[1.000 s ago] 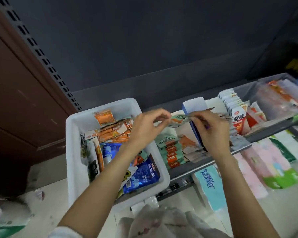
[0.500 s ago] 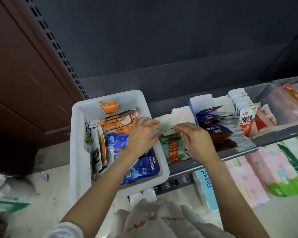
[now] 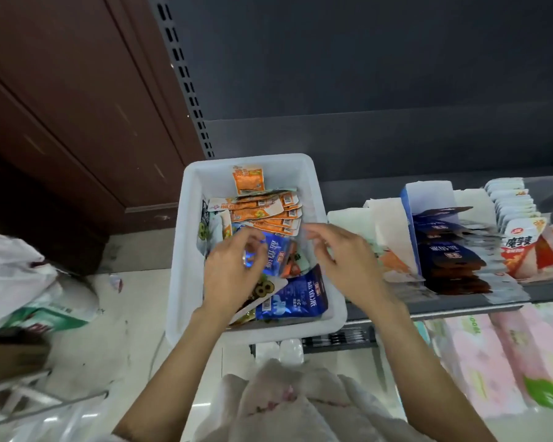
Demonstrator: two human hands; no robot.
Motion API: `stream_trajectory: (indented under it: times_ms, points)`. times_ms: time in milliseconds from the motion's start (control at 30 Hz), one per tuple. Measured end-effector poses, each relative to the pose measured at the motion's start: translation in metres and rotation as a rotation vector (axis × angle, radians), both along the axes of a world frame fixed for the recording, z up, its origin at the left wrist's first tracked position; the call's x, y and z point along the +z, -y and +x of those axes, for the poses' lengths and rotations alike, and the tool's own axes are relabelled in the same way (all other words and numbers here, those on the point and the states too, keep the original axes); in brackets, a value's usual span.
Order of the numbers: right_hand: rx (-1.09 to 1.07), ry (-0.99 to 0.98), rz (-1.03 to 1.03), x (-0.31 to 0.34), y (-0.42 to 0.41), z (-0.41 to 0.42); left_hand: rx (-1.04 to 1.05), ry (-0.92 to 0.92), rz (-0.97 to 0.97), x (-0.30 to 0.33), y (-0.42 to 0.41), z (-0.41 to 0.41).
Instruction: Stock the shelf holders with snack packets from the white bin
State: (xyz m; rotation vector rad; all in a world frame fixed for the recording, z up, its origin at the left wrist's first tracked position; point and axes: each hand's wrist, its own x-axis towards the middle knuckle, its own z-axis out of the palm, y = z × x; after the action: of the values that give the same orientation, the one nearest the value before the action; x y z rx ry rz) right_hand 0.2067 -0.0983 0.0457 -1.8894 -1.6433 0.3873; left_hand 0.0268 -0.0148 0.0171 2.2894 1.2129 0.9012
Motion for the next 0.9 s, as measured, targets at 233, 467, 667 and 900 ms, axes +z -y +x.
stream_trajectory:
  times_ms: [233,467,667,900]
  points:
    - [0.194,0.082,-0.308,-0.047,-0.082,-0.098,0.363,-0.259,0.162,-0.02,-0.02,-0.096]
    - [0.049,0.186,-0.46,-0.076,-0.114,-0.134,0.283,-0.318,0.145,-0.032,-0.022,-0.109]
    - [-0.016,0.161,-0.488,-0.087,-0.103,-0.107,-0.014,-0.409,0.071,-0.037,-0.032,-0.075]
    - [-0.025,-0.027,-0.379,-0.051,-0.077,-0.062,-0.335,-0.609,-0.122,-0.036,-0.067,-0.033]
